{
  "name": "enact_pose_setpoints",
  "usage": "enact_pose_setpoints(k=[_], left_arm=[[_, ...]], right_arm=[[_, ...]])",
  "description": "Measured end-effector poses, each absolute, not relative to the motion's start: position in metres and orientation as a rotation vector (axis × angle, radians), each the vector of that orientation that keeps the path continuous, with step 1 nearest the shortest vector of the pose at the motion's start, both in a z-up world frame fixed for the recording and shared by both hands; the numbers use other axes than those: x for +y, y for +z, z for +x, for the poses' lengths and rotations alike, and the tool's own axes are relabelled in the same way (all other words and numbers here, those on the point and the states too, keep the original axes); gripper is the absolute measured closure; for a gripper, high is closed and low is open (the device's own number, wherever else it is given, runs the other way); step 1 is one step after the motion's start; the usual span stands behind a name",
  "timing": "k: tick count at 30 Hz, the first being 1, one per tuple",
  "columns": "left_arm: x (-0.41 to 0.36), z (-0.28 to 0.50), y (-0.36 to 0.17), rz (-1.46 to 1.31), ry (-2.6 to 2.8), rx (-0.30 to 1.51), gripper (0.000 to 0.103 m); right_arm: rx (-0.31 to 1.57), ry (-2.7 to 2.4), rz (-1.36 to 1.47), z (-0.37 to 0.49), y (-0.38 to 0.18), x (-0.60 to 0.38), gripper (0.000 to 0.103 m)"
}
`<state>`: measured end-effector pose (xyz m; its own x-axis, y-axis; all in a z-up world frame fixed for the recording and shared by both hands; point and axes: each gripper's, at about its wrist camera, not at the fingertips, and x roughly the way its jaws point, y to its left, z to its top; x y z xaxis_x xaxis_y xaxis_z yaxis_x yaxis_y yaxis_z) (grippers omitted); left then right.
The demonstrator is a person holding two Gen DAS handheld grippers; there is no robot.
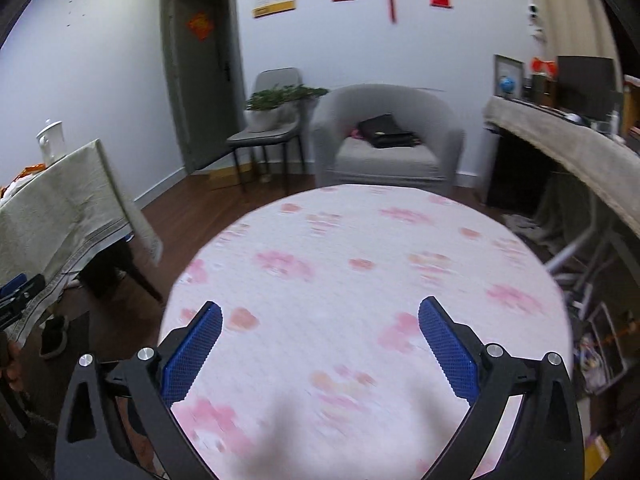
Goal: Collect trash
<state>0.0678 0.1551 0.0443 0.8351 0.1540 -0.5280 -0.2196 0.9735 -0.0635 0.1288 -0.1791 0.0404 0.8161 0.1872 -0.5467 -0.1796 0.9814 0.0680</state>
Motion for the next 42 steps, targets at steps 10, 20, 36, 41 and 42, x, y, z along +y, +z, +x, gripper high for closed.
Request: enact_pose_setpoints(k=[10, 20, 36, 41, 42], left_arm=[[0.118, 0.001, 0.057, -0.046, 0.135, 0.495, 0.003], [0.098, -0.041, 0.057, -0.004, 0.154, 0.475, 0.003], [0.097, -0.060, 0.034, -0.001, 0.171, 0.518, 0.003], [0.098, -0.058, 0.029, -0.007, 0.171, 0.538, 0.003], [0.099, -0.058, 0.029, -0.010, 0.175, 0.540, 0.003]], right_arm=[[0.531, 0.165, 0.015, 0.056, 0.039, -0.222, 0.004], [0.493, 0.212, 0.020, -0.005, 0.037, -0.226, 0.004], [0.459, 0.367, 0.016, -0.025, 0.031, -0.216, 0.004], [0.450, 0.413, 0.023, -0.027, 0.032, -0.212, 0.004], [0.453, 0.416, 0.017, -0.027, 0.032, -0.210, 0.004]])
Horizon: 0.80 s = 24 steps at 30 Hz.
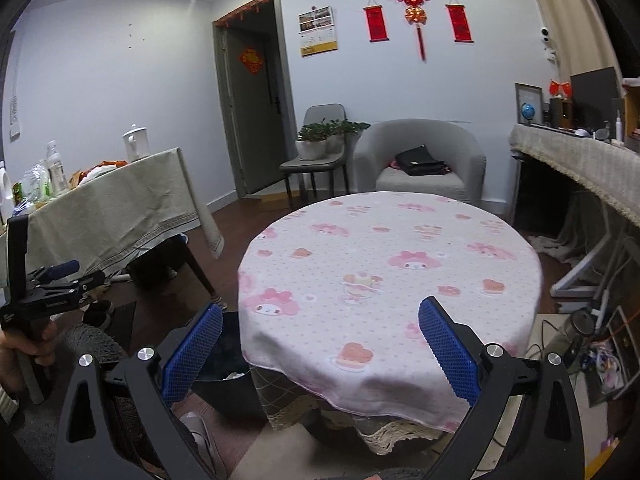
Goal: Collect trash
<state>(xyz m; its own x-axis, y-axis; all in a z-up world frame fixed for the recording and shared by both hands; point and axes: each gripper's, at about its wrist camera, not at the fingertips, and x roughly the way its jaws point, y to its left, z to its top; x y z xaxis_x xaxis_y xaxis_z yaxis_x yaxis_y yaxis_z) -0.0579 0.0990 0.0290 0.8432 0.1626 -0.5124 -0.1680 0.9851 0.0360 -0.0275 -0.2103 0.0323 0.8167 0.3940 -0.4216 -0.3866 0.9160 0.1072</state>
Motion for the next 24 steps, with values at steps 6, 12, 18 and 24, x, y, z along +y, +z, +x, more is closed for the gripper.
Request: enact_pose_setpoints(k=[6, 12, 18, 24], left_arm=[[0.099, -0.061, 0.029, -0.005, 0.184, 0.533, 0.003], [0.097, -0.061, 0.028, 0.006, 0.179, 0.536, 0.003], [0.095, -0.061, 0.028, 0.012, 0.181, 0.536, 0.003], [0.095, -0.061, 0.028, 0.013, 0.180, 0.536, 0.003]], right_arm=[[0.463, 0.417, 0.006, -0.026, 0.032, -0.205, 0.004], [0.467, 0.409, -0.022, -0.026, 0.031, -0.199, 0.004], [0.467, 0.409, -0.021, -0.027, 0.031, -0.198, 0.004], [0.468, 0.408, -0.021, -0.026, 0.030, -0.198, 0.003]])
